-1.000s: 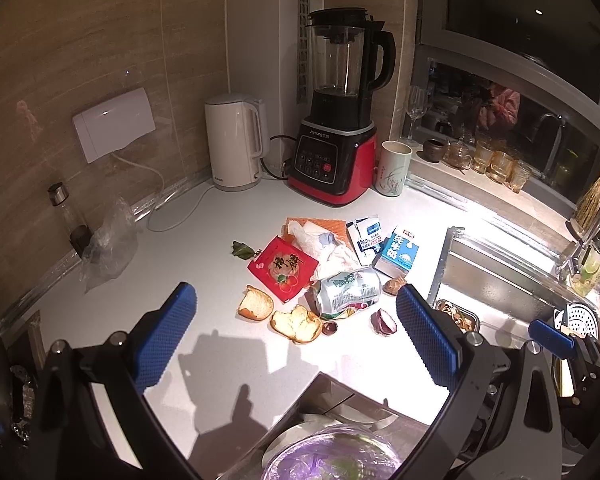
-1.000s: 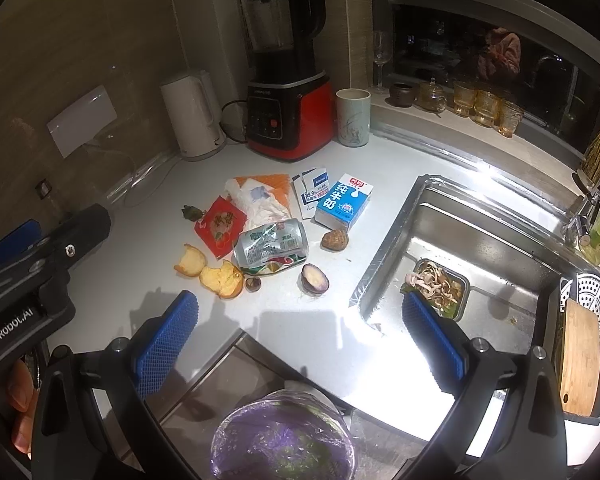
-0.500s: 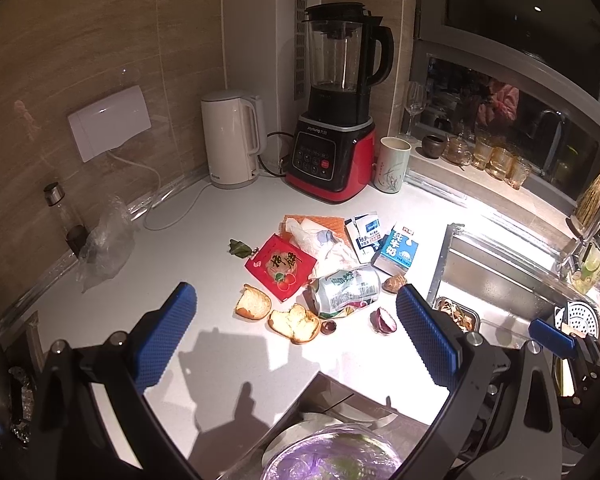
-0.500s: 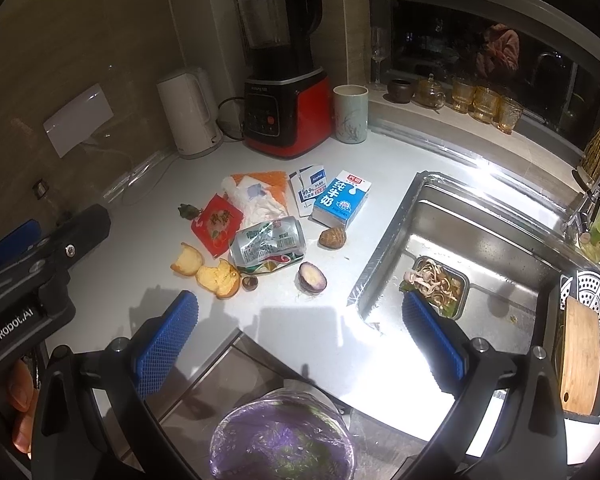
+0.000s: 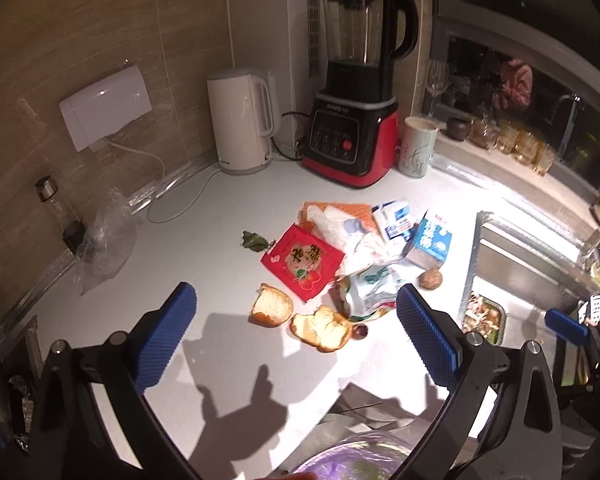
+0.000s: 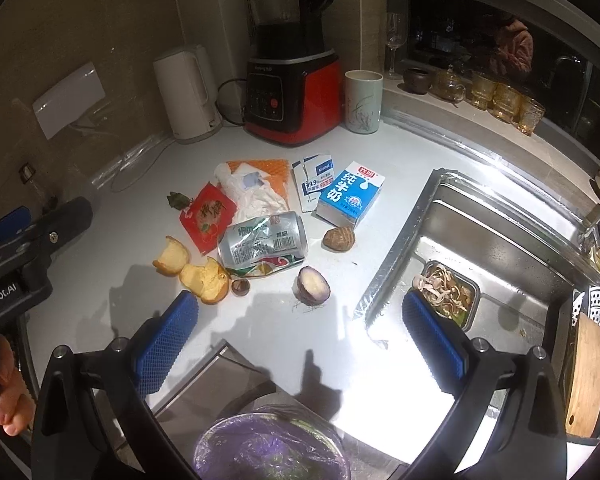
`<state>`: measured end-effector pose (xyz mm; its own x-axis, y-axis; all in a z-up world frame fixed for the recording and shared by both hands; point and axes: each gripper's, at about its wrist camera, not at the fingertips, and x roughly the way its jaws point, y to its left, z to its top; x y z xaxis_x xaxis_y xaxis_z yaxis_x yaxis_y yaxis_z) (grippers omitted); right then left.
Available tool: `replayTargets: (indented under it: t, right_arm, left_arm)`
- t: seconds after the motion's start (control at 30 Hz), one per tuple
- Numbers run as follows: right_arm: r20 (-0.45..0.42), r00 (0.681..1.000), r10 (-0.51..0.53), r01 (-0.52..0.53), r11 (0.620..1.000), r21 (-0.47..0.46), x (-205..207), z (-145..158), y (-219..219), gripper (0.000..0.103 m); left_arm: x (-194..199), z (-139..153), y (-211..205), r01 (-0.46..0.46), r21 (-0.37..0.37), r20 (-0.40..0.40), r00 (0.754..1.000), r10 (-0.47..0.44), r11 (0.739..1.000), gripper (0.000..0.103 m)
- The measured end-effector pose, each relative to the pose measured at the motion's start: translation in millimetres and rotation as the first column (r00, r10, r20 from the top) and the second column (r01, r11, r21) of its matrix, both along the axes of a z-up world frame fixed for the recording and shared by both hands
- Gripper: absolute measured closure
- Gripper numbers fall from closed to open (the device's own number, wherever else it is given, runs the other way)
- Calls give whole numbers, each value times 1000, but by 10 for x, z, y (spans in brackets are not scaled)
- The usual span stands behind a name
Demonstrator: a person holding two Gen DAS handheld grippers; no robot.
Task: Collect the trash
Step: 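Grasp the purple onion half with the right gripper while the left gripper grasps an orange peel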
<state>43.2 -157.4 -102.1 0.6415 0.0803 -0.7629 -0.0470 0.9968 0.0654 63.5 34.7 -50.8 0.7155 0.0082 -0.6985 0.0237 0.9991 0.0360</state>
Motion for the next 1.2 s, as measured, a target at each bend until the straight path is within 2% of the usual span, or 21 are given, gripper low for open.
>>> replayTargets:
  t: [0.07,0.2,0.33,0.47,0.63,0.7,0.77,0.8,0.83,0.87,0.9,0.97,1.2]
  right_arm:
    - [-8,1000,25,-25,1000,-17,137,-200,15,2]
    - [-55,996,71,-71,997,5,400,-605,-17,2]
    - [-68,992,106,-107,994,-2,573,-961,-66,2]
    - [-102,987,123,-125,992,-21,718,-1243,-79,2]
    - [-112,984,135,-136,991,-1,846,-1408,-64,5]
    - [-119,982,149,-147,989,24,901,-1459,-65,14]
    - [-100,982,161,-159,987,28,934,-1469,-59,30]
    - [-97,981,165,-164,986,20,943,-1462,-46,33]
    - [-93,982,165,-165,986,9,952,-1453,-35,43]
    - [-91,983,162,-162,987,1,960,-1445,-34,61]
    - [-93,983,159,-159,987,7,968,-1439,-53,67]
    - [-82,985,153,-148,987,59,957,-1420,-133,72]
    - [-61,990,131,-124,986,112,811,-1317,-269,73]
  left_arm:
    - [98,-187,59,6,11,-23,1000,-5,1000,7]
    - [338,-663,259,-11,25,-90,996,13,1000,7]
    - [529,-1044,471,10,-18,-175,984,-13,1000,7]
    - [590,-1254,596,8,-22,-178,984,-12,1000,7]
    - [653,-1398,641,54,-61,-191,980,-64,997,7]
    - [695,-1460,667,64,-62,-195,978,-75,996,7]
    - [762,-1523,674,67,-63,-204,976,-79,996,7]
    - [806,-1554,684,65,-67,-214,974,-78,996,7]
    - [850,-1579,688,67,-75,-220,972,-82,995,7]
    - [898,-1604,690,71,-86,-228,970,-89,994,7]
    - [933,-1626,689,76,-98,-232,968,-97,992,7]
    - [987,-1675,681,82,-107,-238,966,-105,991,7]
    - [1091,-1912,641,111,-90,-275,952,-132,990,7]
